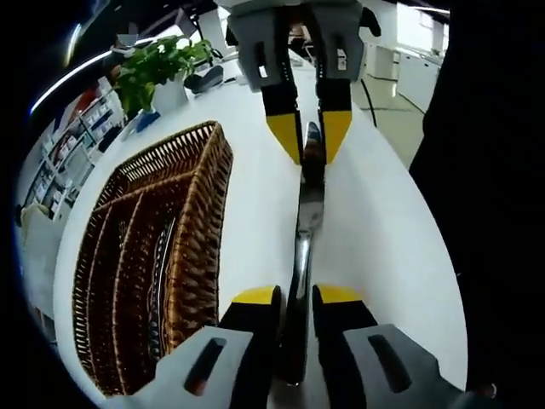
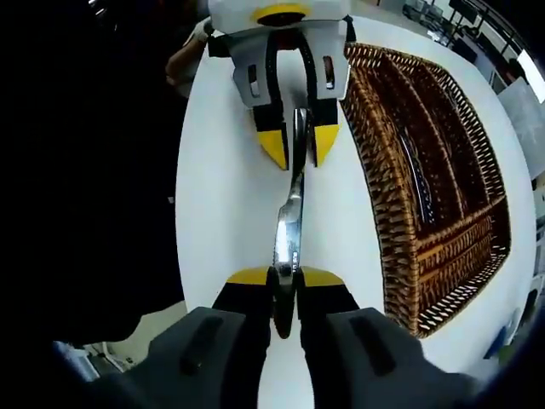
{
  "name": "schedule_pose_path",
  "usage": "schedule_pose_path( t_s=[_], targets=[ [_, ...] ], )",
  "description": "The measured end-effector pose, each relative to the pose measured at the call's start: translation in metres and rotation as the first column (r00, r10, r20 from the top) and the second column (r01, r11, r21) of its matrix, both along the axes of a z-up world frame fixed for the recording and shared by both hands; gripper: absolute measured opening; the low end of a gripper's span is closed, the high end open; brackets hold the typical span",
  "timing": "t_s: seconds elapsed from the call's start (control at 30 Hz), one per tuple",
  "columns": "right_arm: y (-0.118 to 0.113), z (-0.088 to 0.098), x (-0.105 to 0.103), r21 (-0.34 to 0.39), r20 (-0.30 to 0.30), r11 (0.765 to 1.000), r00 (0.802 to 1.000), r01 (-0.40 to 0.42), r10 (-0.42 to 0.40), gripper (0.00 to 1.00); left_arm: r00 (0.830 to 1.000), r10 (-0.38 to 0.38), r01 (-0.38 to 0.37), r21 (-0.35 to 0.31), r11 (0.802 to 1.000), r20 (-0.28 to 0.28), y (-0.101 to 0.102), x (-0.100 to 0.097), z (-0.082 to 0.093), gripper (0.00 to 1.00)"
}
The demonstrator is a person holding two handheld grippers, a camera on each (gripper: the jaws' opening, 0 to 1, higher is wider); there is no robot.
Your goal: Arrange the knives, forks, and spoons in their matching storage slots by inserting each utensil handle-first until every utensil is classified and aligned in the correct compartment
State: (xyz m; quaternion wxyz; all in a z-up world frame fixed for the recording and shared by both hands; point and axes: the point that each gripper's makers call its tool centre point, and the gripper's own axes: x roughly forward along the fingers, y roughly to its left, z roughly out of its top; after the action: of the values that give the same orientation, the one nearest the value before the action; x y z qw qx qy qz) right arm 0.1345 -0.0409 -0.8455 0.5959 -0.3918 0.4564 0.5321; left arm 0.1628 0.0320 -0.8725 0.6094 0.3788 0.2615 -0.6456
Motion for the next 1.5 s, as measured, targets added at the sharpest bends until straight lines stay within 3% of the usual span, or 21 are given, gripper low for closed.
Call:
schedule_pose_path(
  t_s=[0.13,0.3,0.5,0.67,0.93,1.07,1.2,1.5],
  targets=[
    [-0.002,0.0,0.001,-0.01,0.003,1.0,1.0,-0.007,0.007,0.09,0.999,-0.025,0.025,0.016,1.0,0.021,-0.003,0.0,0.001,0.09],
    [0.0,0.0,-0.002,0.011,-0.014,1.0,1.0,-0.009,0.009,0.1,1.0,-0.023,0.024,0.028,0.999,-0.015,0.001,-0.005,0.001,0.07],
    [0.004,-0.002,0.0,0.038,0.016,0.998,0.999,-0.048,0.047,0.11,0.999,-0.002,0.003,0.03,1.0,-0.045,0.006,-0.007,0.007,0.06],
    [0.013,-0.002,0.002,0.087,0.019,0.996,0.999,-0.031,0.029,0.26,0.997,0.009,-0.009,0.003,1.0,-0.077,0.004,-0.011,0.014,0.06],
    [0.032,0.004,0.002,0.154,0.022,0.988,0.999,-0.026,0.023,0.26,0.992,0.027,-0.029,-0.022,0.999,-0.122,-0.002,-0.017,0.024,0.06],
    [0.04,0.007,0.003,0.177,0.018,0.984,1.0,-0.011,0.008,0.26,0.993,0.035,-0.037,-0.016,0.999,-0.115,-0.002,-0.016,0.027,0.06],
    [0.043,0.008,0.005,0.185,0.026,0.983,1.0,-0.01,0.005,0.25,0.997,0.04,-0.039,0.015,0.999,-0.071,0.003,-0.009,0.028,0.06],
    [0.042,0.017,0.01,0.219,0.047,0.976,0.999,0.012,-0.022,0.31,0.995,0.058,-0.053,0.064,0.997,-0.077,0.022,-0.013,0.033,0.06]
  ],
)
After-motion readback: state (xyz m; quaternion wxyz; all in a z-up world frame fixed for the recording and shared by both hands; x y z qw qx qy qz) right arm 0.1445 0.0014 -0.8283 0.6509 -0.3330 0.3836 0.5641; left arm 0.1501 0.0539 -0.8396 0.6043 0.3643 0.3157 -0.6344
